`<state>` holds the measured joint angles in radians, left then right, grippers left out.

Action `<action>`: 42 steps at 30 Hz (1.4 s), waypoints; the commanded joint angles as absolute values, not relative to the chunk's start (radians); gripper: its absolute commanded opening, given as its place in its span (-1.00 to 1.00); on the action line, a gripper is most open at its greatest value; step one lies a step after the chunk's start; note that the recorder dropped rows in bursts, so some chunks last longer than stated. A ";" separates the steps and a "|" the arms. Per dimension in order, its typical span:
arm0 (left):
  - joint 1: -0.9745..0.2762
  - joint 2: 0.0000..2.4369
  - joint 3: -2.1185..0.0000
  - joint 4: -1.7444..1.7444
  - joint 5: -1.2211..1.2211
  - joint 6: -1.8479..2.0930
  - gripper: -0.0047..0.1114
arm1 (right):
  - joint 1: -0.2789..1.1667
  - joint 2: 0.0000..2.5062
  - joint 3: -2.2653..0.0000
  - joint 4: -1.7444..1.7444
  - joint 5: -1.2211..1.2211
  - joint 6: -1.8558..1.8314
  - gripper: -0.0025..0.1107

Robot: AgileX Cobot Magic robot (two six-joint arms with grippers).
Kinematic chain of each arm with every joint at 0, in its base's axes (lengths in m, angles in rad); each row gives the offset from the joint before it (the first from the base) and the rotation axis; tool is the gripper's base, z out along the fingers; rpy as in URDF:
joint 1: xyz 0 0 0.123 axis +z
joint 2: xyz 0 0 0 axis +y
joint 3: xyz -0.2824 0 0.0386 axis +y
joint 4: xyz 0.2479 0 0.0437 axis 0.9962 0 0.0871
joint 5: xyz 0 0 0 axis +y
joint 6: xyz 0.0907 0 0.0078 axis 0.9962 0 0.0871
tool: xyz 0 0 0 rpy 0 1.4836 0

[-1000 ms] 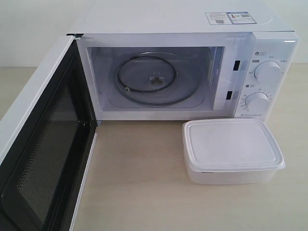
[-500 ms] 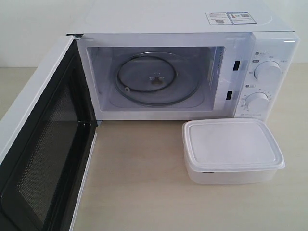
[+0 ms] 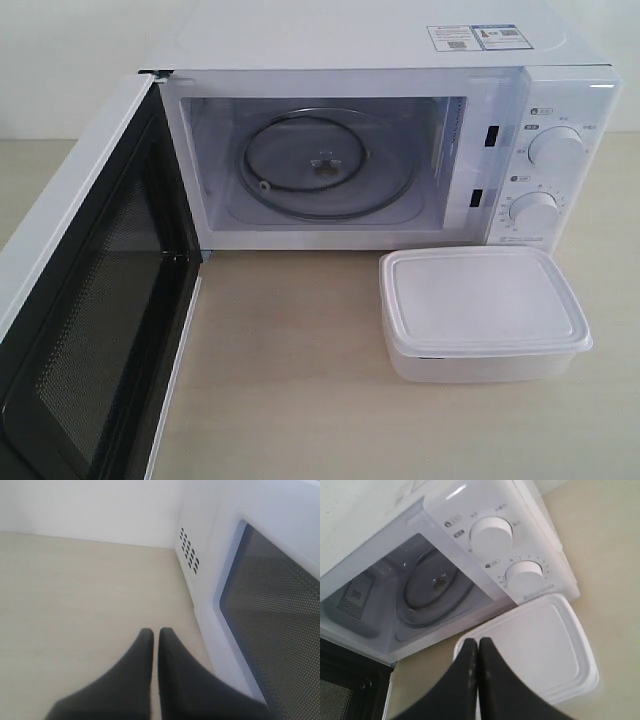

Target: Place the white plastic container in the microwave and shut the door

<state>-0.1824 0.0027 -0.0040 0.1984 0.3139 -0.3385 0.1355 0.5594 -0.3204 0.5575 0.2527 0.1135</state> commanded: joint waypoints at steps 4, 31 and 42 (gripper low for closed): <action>-0.179 0.000 0.000 0.190 0.314 -0.348 -0.84 | 0.225 0.561 -0.180 0.700 0.125 0.215 -0.96; -0.179 0.000 0.000 0.190 0.314 -0.348 -0.84 | 0.964 1.105 -0.030 0.638 -0.737 0.977 -0.96; -0.179 0.000 0.000 0.190 0.314 -0.348 -0.84 | 0.964 1.283 -0.020 0.584 -0.829 1.264 -0.96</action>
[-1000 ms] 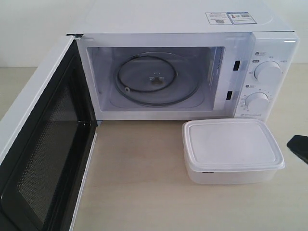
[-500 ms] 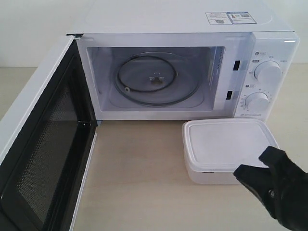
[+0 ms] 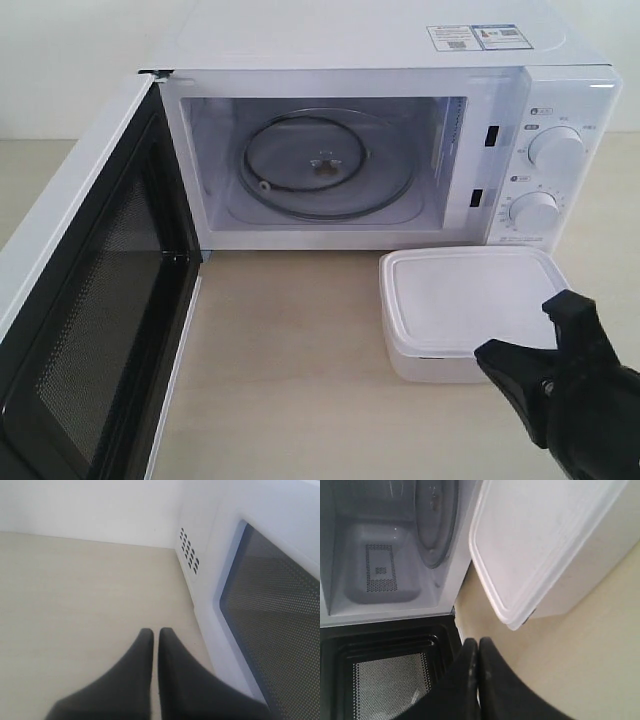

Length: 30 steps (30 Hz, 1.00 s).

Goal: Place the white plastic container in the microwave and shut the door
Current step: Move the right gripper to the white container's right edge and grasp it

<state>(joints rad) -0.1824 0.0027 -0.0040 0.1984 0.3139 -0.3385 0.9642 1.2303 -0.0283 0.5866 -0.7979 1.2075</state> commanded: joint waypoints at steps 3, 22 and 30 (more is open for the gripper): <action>-0.179 0.000 0.000 0.190 0.314 -0.348 -0.84 | 0.964 1.330 -0.020 0.615 -0.799 1.338 -0.96; -0.179 0.000 0.000 0.190 0.314 -0.348 -0.84 | 0.964 1.496 -0.024 0.676 -0.894 1.456 0.02; -0.179 0.000 0.000 0.190 0.314 -0.348 -0.84 | 0.964 1.564 -0.057 0.713 -0.960 1.467 0.02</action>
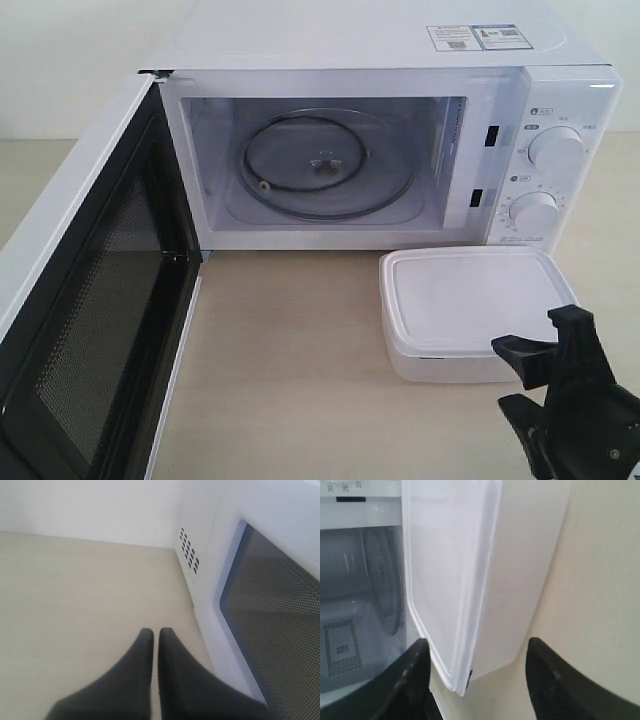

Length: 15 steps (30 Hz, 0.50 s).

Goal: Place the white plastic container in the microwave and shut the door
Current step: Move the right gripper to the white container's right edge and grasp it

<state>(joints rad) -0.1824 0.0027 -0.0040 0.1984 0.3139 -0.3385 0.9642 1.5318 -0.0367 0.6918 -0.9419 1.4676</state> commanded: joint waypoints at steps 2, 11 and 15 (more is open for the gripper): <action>-0.179 0.000 0.000 0.190 0.314 -0.348 -0.84 | 0.962 1.589 -0.073 0.713 -0.968 1.475 0.02; -0.179 0.000 0.000 0.190 0.314 -0.348 -0.84 | 0.945 1.664 -0.142 0.725 -0.972 1.483 0.02; -0.179 0.000 0.000 0.190 0.314 -0.348 -0.84 | 0.937 1.700 -0.142 0.750 -0.986 1.491 0.02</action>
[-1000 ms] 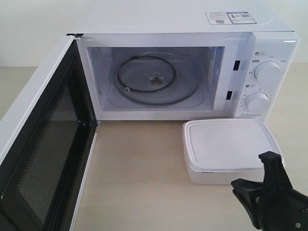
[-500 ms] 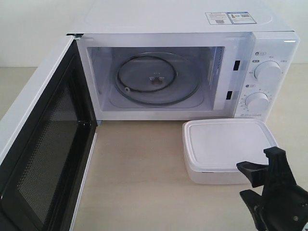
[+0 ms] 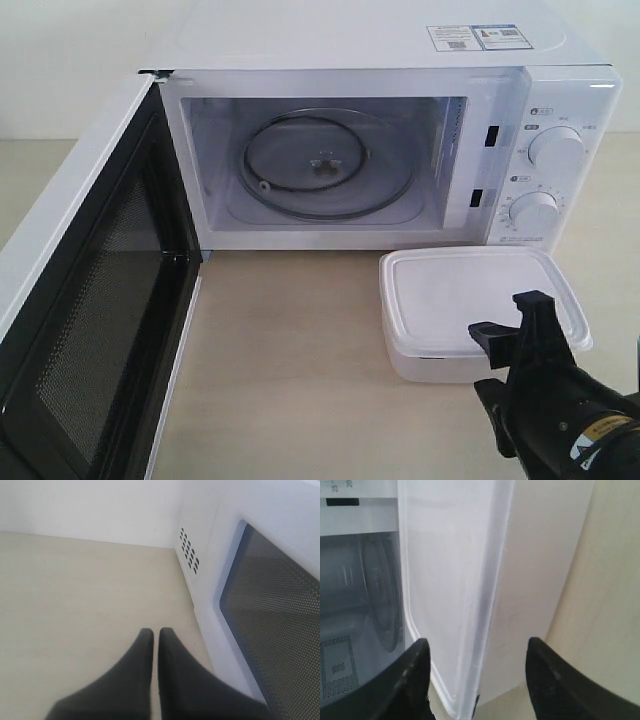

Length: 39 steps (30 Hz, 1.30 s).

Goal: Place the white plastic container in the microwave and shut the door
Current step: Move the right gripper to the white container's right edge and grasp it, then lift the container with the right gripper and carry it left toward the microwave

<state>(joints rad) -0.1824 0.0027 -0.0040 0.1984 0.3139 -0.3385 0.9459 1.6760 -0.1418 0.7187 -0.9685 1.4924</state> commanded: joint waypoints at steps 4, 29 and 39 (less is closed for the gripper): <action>-0.179 0.000 0.000 0.190 0.314 -0.348 -0.84 | 0.937 1.700 -0.142 0.800 -1.013 1.438 -0.25; -0.179 0.000 0.000 0.190 0.314 -0.348 -0.84 | 0.823 1.700 -0.199 0.708 -0.938 1.354 -0.52; -0.179 0.000 0.000 0.190 0.314 -0.348 -0.84 | 0.823 1.700 -0.199 0.707 -0.898 1.326 -0.96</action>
<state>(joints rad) -0.1824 0.0027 -0.0040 0.1984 0.3139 -0.3385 0.8289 1.6977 -0.1840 0.7074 -0.8971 1.3643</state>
